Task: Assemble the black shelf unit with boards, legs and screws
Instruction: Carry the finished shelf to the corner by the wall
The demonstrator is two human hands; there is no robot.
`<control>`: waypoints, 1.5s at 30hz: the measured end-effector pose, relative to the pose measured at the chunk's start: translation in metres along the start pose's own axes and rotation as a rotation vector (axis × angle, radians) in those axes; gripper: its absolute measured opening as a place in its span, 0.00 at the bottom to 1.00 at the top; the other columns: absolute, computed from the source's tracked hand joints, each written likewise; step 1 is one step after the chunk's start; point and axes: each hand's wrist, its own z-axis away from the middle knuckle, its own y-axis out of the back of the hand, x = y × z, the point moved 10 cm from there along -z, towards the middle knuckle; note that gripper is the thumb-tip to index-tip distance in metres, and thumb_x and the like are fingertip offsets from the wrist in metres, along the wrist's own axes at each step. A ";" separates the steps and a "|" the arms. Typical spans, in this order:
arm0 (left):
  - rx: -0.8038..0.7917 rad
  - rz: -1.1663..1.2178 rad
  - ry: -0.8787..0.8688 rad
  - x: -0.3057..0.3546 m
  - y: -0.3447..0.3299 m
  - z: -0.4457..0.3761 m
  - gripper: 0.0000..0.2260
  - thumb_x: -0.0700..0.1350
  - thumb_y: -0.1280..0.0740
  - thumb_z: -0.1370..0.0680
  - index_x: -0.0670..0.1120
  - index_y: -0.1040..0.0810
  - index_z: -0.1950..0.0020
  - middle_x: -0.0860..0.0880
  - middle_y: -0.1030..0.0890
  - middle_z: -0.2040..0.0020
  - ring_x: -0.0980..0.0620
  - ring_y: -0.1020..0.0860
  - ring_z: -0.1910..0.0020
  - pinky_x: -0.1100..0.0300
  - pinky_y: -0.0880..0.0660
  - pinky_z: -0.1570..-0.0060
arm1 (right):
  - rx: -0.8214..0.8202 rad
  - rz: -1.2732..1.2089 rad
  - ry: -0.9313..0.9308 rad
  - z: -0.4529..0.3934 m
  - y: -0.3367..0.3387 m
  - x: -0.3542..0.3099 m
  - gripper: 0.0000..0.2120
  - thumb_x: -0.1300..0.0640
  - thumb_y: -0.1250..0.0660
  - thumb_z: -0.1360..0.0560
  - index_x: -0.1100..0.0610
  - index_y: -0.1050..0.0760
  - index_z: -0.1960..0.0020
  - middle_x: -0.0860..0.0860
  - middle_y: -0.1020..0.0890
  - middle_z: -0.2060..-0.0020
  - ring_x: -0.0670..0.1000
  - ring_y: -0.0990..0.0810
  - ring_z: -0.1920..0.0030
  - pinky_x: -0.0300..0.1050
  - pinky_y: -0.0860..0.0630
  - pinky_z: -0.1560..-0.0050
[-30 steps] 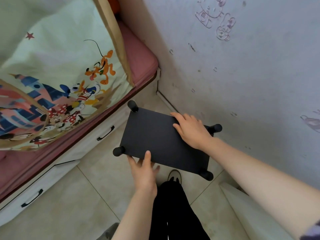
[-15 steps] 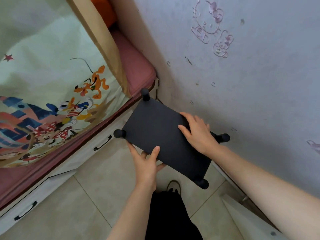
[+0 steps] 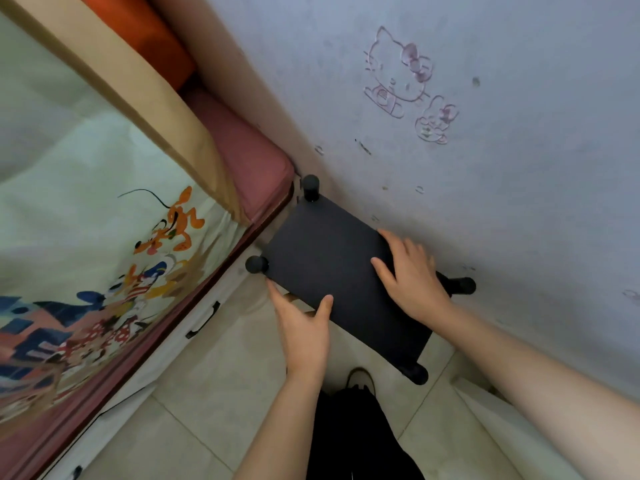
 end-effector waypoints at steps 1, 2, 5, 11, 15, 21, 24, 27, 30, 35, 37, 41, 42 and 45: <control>0.038 -0.096 -0.035 0.007 0.006 0.000 0.47 0.42 0.25 0.24 0.57 0.55 0.18 0.48 0.32 0.25 0.44 0.20 0.40 0.44 0.24 0.37 | -0.002 -0.003 -0.010 0.001 0.001 -0.001 0.25 0.44 0.45 0.18 0.48 0.44 0.24 0.54 0.29 0.33 0.58 0.33 0.34 0.59 0.36 0.32; 0.078 -0.186 -0.061 0.014 0.013 0.001 0.46 0.42 0.25 0.25 0.53 0.54 0.18 0.47 0.34 0.26 0.42 0.21 0.39 0.45 0.24 0.38 | -0.001 -0.003 -0.020 0.003 0.002 -0.001 0.25 0.45 0.45 0.18 0.49 0.43 0.23 0.55 0.29 0.33 0.58 0.33 0.33 0.59 0.36 0.32; 0.153 -0.328 -0.114 0.035 0.027 0.007 0.43 0.40 0.26 0.26 0.44 0.49 0.19 0.44 0.37 0.29 0.41 0.25 0.38 0.54 0.29 0.48 | 0.026 -0.033 -0.048 0.012 0.009 -0.006 0.25 0.51 0.41 0.18 0.53 0.41 0.23 0.55 0.31 0.31 0.57 0.35 0.31 0.55 0.36 0.30; 0.326 -0.308 -0.361 0.096 0.055 0.021 0.42 0.34 0.27 0.29 0.45 0.45 0.20 0.40 0.36 0.32 0.45 0.32 0.39 0.50 0.35 0.40 | 0.179 -0.144 -0.122 0.059 0.033 -0.001 0.21 0.61 0.37 0.21 0.59 0.32 0.28 0.53 0.31 0.31 0.53 0.37 0.30 0.46 0.39 0.29; 0.321 -0.411 -0.589 0.144 0.046 0.020 0.38 0.35 0.28 0.30 0.45 0.40 0.23 0.41 0.34 0.33 0.43 0.33 0.35 0.50 0.42 0.37 | 0.313 -0.205 -0.212 0.105 0.044 0.021 0.14 0.62 0.36 0.22 0.58 0.27 0.36 0.50 0.27 0.40 0.53 0.33 0.37 0.40 0.36 0.38; 0.028 -0.543 -0.528 0.157 -0.006 -0.024 0.32 0.38 0.31 0.23 0.43 0.40 0.21 0.40 0.39 0.27 0.41 0.38 0.29 0.50 0.38 0.30 | 0.466 -0.566 -0.577 0.145 0.037 0.069 0.13 0.61 0.35 0.22 0.59 0.30 0.38 0.53 0.26 0.47 0.55 0.24 0.44 0.49 0.29 0.47; -0.021 -0.512 -0.341 0.145 -0.011 -0.055 0.30 0.42 0.33 0.19 0.42 0.43 0.21 0.38 0.40 0.24 0.38 0.39 0.26 0.49 0.39 0.28 | 0.340 -0.834 -0.794 0.141 0.017 0.076 0.22 0.50 0.38 0.19 0.59 0.37 0.29 0.60 0.21 0.46 0.49 0.22 0.54 0.48 0.27 0.53; -0.046 -0.494 -0.172 0.129 -0.011 -0.080 0.30 0.51 0.35 0.17 0.40 0.43 0.20 0.36 0.38 0.23 0.35 0.36 0.25 0.47 0.38 0.28 | 0.162 -1.048 -0.953 0.130 -0.006 0.078 0.32 0.37 0.47 0.19 0.55 0.45 0.23 0.55 0.26 0.38 0.56 0.25 0.40 0.60 0.28 0.39; -0.134 -0.523 -0.113 0.116 -0.019 -0.095 0.30 0.59 0.40 0.17 0.42 0.39 0.22 0.39 0.32 0.25 0.37 0.34 0.26 0.47 0.36 0.30 | 0.040 -1.225 -1.089 0.123 -0.022 0.081 0.36 0.28 0.54 0.23 0.49 0.46 0.23 0.55 0.32 0.28 0.66 0.32 0.31 0.73 0.35 0.38; -0.173 -0.466 -0.058 0.104 -0.024 -0.108 0.31 0.65 0.42 0.18 0.44 0.32 0.24 0.42 0.28 0.28 0.39 0.30 0.30 0.48 0.33 0.35 | -0.026 -1.461 -1.173 0.111 -0.036 0.076 0.44 0.20 0.58 0.30 0.45 0.39 0.24 0.57 0.32 0.26 0.69 0.35 0.29 0.82 0.43 0.37; -0.166 -0.429 -0.051 0.102 -0.024 -0.111 0.32 0.66 0.40 0.20 0.44 0.32 0.25 0.43 0.27 0.29 0.40 0.29 0.31 0.49 0.32 0.37 | -0.048 -1.477 -1.200 0.107 -0.038 0.074 0.48 0.19 0.58 0.33 0.46 0.39 0.23 0.57 0.33 0.26 0.68 0.36 0.28 0.81 0.45 0.36; -0.172 -0.404 -0.036 0.103 -0.021 -0.121 0.35 0.68 0.37 0.22 0.45 0.30 0.25 0.45 0.27 0.29 0.41 0.29 0.31 0.47 0.32 0.35 | -0.015 -1.515 -1.238 0.101 -0.041 0.072 0.45 0.19 0.56 0.32 0.46 0.35 0.27 0.58 0.32 0.27 0.68 0.34 0.29 0.82 0.46 0.37; -0.170 -0.396 -0.036 0.104 -0.018 -0.124 0.34 0.68 0.37 0.23 0.45 0.29 0.26 0.45 0.26 0.30 0.41 0.28 0.32 0.47 0.31 0.37 | -0.017 -1.518 -1.232 0.098 -0.041 0.070 0.42 0.20 0.55 0.31 0.45 0.33 0.30 0.58 0.31 0.28 0.68 0.33 0.30 0.82 0.45 0.38; -0.184 -0.361 -0.036 0.111 -0.012 -0.132 0.35 0.67 0.35 0.23 0.45 0.31 0.25 0.45 0.27 0.30 0.42 0.28 0.33 0.50 0.31 0.42 | -0.024 -1.544 -1.215 0.088 -0.046 0.064 0.32 0.25 0.50 0.26 0.48 0.31 0.37 0.59 0.27 0.38 0.68 0.30 0.36 0.81 0.43 0.39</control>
